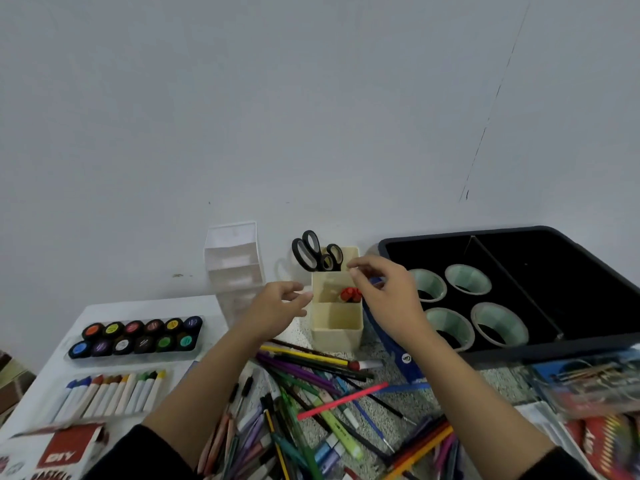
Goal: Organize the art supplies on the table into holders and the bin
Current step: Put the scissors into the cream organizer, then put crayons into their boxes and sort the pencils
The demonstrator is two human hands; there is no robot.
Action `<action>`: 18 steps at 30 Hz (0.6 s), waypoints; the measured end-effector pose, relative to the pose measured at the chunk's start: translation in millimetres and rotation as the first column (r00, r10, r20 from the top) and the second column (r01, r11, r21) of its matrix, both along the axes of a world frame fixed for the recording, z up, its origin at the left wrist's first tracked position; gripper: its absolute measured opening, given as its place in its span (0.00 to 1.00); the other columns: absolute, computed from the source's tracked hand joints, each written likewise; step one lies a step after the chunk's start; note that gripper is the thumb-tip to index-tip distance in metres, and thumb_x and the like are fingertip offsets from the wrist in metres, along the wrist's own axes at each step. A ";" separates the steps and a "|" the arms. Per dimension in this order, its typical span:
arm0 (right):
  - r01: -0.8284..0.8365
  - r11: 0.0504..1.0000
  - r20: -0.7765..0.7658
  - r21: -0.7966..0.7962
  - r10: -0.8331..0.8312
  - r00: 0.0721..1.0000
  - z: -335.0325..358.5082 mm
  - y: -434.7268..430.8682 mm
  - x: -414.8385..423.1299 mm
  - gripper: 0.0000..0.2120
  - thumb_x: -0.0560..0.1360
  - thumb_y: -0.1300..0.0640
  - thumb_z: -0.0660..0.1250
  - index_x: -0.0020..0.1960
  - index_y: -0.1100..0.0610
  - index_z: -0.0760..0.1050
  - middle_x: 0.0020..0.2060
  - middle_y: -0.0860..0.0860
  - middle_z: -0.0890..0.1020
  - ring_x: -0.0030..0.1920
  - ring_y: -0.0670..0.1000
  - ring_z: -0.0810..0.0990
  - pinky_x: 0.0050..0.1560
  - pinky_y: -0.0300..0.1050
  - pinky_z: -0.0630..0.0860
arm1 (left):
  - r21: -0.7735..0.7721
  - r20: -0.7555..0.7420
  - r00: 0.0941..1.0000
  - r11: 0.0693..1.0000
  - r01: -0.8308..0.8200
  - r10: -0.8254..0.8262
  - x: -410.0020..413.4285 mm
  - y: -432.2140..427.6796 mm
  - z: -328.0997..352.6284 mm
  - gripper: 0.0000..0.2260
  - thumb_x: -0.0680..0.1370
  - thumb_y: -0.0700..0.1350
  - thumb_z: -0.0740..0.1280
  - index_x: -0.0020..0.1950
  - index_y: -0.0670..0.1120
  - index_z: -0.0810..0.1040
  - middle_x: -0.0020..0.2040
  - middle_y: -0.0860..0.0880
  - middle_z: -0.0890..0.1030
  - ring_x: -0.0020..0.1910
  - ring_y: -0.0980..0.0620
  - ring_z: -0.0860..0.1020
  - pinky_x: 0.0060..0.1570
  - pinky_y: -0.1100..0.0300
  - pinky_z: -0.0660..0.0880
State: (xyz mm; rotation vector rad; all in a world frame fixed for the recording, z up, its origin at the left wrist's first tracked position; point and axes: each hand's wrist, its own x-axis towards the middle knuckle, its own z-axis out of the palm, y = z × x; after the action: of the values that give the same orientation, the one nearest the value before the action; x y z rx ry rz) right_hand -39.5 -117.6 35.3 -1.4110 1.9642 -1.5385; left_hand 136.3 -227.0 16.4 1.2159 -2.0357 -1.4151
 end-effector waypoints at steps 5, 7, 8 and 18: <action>-0.115 0.993 0.057 0.002 0.114 0.992 0.6 47.3 19.6 0.06 0.80 0.55 0.68 0.53 0.48 0.83 0.44 0.45 0.85 0.46 0.48 0.82 0.46 0.43 0.80 | -0.169 0.062 0.992 0.978 0.122 -0.113 45.0 31.9 16.7 0.07 0.81 0.50 0.67 0.51 0.50 0.82 0.38 0.48 0.84 0.38 0.53 0.83 0.45 0.56 0.80; -0.153 0.987 0.016 0.037 0.153 0.988 -6.2 63.6 25.3 0.05 0.80 0.54 0.67 0.52 0.48 0.82 0.42 0.46 0.83 0.44 0.50 0.81 0.44 0.45 0.79 | -0.258 0.092 0.988 0.955 0.147 -0.128 59.3 41.5 10.2 0.06 0.81 0.51 0.67 0.48 0.52 0.81 0.35 0.49 0.82 0.35 0.53 0.80 0.41 0.57 0.78; -0.172 0.983 -0.025 0.071 0.174 0.984 -12.9 70.7 29.2 0.05 0.80 0.54 0.67 0.51 0.48 0.82 0.42 0.45 0.83 0.43 0.49 0.81 0.43 0.44 0.78 | -0.288 0.107 0.985 0.944 0.161 -0.136 67.2 46.7 1.8 0.06 0.81 0.51 0.67 0.48 0.53 0.81 0.36 0.50 0.81 0.35 0.54 0.79 0.40 0.57 0.77; 0.037 0.937 -0.507 0.346 0.154 0.848 -90.8 105.1 47.3 0.12 0.75 0.63 0.70 0.58 0.55 0.82 0.52 0.46 0.81 0.55 0.49 0.77 0.52 0.42 0.76 | -0.446 0.603 0.737 0.637 0.629 -0.305 102.4 96.1 -69.9 0.20 0.83 0.65 0.47 0.75 0.72 0.53 0.80 0.64 0.49 0.79 0.59 0.42 0.70 0.41 0.49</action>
State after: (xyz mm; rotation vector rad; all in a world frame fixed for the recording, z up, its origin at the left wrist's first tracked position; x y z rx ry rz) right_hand 7.8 -12.5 -55.4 -1.8439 2.3119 -0.7527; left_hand 238.7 -131.0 -53.4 0.7656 -3.0217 -0.4523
